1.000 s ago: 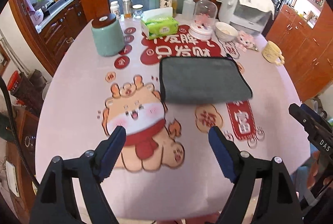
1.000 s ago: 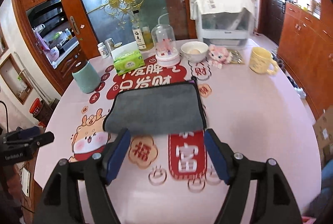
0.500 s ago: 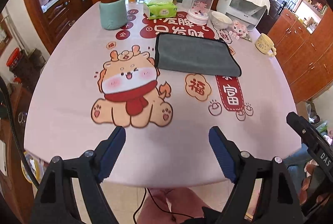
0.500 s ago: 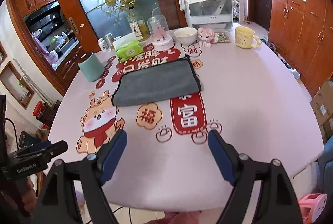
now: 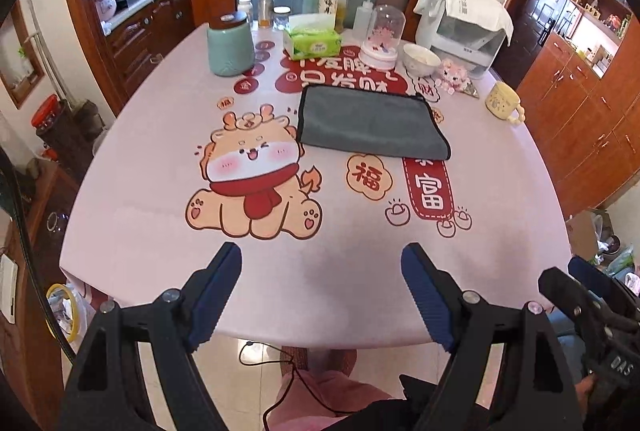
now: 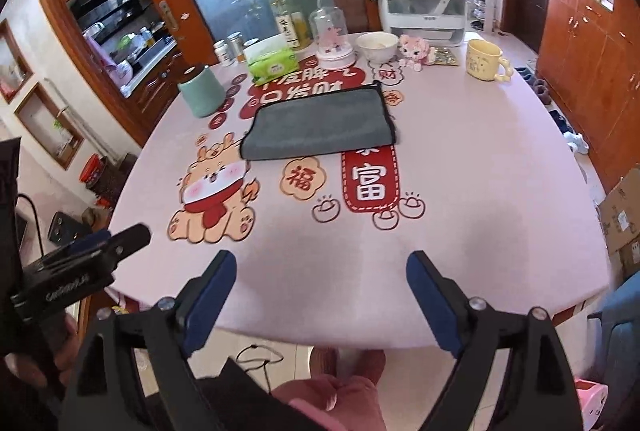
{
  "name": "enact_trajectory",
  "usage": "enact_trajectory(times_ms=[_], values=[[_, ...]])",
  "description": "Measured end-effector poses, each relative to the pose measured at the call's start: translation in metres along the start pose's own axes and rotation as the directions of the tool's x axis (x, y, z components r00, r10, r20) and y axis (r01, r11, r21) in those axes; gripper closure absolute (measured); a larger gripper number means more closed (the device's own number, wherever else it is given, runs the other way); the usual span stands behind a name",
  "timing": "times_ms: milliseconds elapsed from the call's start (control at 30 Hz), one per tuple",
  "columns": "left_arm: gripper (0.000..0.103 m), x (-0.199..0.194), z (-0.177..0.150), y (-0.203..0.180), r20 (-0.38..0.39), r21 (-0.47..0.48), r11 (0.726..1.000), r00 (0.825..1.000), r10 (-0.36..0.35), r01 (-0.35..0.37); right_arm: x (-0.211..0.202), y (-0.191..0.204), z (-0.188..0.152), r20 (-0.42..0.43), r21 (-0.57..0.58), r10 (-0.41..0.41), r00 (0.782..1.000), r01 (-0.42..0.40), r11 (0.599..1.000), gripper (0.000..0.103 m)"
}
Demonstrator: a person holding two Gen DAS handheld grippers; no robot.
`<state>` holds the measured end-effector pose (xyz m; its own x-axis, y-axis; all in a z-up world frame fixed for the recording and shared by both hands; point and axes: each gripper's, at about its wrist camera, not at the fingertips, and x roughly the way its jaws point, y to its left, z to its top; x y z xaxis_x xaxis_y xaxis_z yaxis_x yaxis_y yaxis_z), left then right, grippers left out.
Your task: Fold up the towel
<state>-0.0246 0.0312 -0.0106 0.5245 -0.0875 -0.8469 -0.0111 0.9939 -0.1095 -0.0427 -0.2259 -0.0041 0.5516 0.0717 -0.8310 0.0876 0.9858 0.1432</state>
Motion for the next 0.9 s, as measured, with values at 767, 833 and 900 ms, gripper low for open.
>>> enact_trajectory(times_ms=[767,833,900], values=[[0.004,-0.024,-0.009,-0.011,0.14,-0.016,0.992,0.982,0.124,-0.123,0.001,0.013,-0.014,-0.001,0.013,-0.017,1.0,0.017,1.0,0.007],[0.004,-0.024,-0.009,-0.014,0.145,-0.013,0.991,0.981,0.132,-0.131,0.001,0.013,-0.013,0.005,0.012,-0.019,1.0,0.019,1.0,0.007],[0.004,-0.023,-0.008,-0.016,0.145,-0.01,0.991,0.98,0.133,-0.133,0.0,0.013,-0.011,0.013,0.007,-0.02,1.0,0.02,1.0,0.007]])
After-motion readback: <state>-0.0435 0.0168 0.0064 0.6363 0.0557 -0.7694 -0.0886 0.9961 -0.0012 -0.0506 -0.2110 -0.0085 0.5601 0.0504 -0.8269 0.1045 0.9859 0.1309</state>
